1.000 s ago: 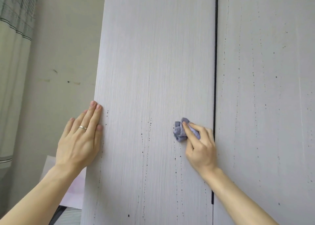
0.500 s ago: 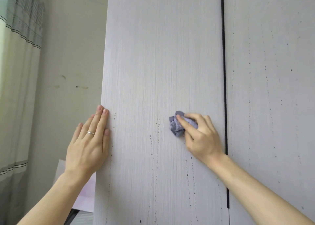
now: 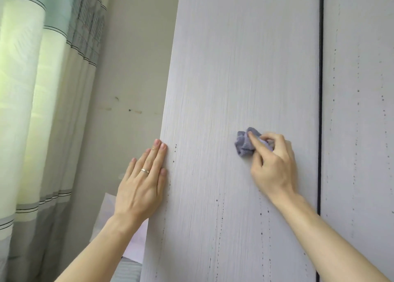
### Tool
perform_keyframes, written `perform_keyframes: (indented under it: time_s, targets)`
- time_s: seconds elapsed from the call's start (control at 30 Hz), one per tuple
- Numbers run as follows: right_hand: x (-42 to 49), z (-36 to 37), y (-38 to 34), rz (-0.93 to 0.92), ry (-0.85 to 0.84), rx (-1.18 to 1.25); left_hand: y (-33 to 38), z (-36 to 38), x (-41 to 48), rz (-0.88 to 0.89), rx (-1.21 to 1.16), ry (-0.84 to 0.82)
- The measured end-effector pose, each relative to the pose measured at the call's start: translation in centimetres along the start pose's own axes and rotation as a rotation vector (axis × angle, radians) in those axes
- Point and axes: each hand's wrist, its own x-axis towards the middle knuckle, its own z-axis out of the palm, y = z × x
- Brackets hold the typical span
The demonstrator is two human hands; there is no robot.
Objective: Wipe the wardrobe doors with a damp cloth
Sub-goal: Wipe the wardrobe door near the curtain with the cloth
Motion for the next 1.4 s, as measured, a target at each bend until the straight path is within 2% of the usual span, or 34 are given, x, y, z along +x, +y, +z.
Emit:
perform_keyframes:
  time_s: [0.07,0.1,0.13,0.23,0.27,0.3,0.33,0.43,0.47,0.5,0.53,0.63,0.7,0.77,0.87,0.9,0.97,1.03,1.1,1.13,1.27,1.33,1.4]
  targets:
    - [0.5,0.5,-0.6,0.201,0.072,0.034,0.2,0.3,-0.1,-0.017,-0.013,0.011]
    - [-0.3,0.8,-1.6,0.189,0.069,0.034,0.3,0.4,-0.1,-0.022,-0.020,0.017]
    - [-1.8,1.2,-2.7,0.099,0.038,0.023,0.3,0.4,-0.1,-0.027,-0.023,0.020]
    - [-5.9,0.8,-5.0,-0.395,-0.139,-0.009,0.2,0.4,-0.2,-0.024,-0.008,0.019]
    - [-5.7,0.5,-4.9,-0.489,-0.182,-0.035,0.2,0.3,-0.2,-0.025,-0.008,0.010]
    - [-4.6,0.5,-4.5,-0.504,-0.182,-0.058,0.2,0.3,-0.2,-0.027,-0.010,0.003]
    - [-3.3,0.6,-4.0,-0.432,-0.159,-0.077,0.2,0.3,-0.2,-0.031,-0.013,-0.001]
    - [0.4,1.2,-3.4,0.047,0.031,-0.045,0.4,0.3,-0.3,-0.054,-0.032,-0.012]
    - [0.4,1.4,-4.0,0.120,0.067,-0.041,0.6,0.4,-0.2,-0.063,-0.044,-0.020]
    - [-0.3,1.9,-5.1,0.088,0.062,-0.044,0.5,0.3,-0.2,-0.076,-0.058,-0.027]
    - [-1.6,2.3,-6.3,-0.031,0.015,-0.046,0.4,0.2,-0.3,-0.093,-0.072,-0.036]
    - [-5.0,2.2,-8.1,-0.525,-0.141,-0.043,0.3,0.2,-1.2,-0.121,-0.101,-0.059]
    - [-3.4,2.0,-7.8,-0.663,-0.150,-0.104,0.1,0.3,-2.0,-0.130,-0.116,-0.072]
    - [-0.4,2.5,-7.6,-0.569,-0.097,-0.170,0.1,0.4,-2.3,-0.139,-0.133,-0.074]
    - [2.6,3.3,-8.6,-0.247,-0.058,-0.170,0.3,0.4,-2.4,-0.159,-0.141,-0.067]
    - [2.5,3.4,-9.1,-0.214,-0.055,-0.154,0.3,0.4,-2.5,-0.165,-0.140,-0.069]
    - [0.4,3.4,-9.6,-0.329,-0.103,-0.113,0.1,0.4,-2.9,-0.158,-0.130,-0.073]
    - [-2.4,2.8,-9.6,-0.557,-0.187,-0.063,0.0,0.5,-3.4,-0.156,-0.128,-0.076]
    - [-2.5,2.7,-9.4,-0.620,-0.224,-0.055,-0.1,0.9,-3.8,-0.161,-0.140,-0.064]
    - [-1.6,3.1,-9.5,-0.551,-0.196,-0.057,-0.1,1.0,-4.0,-0.171,-0.148,-0.060]
    - [5.5,5.5,-11.6,-0.066,-0.053,-0.002,-0.1,1.1,-4.2,-0.177,-0.139,-0.033]
    - [6.1,6.4,-13.1,-0.051,-0.063,0.033,-0.2,1.0,-4.3,-0.189,-0.125,-0.031]
    - [3.5,6.5,-14.4,-0.190,-0.091,0.002,-0.3,1.1,-4.5,-0.205,-0.131,-0.043]
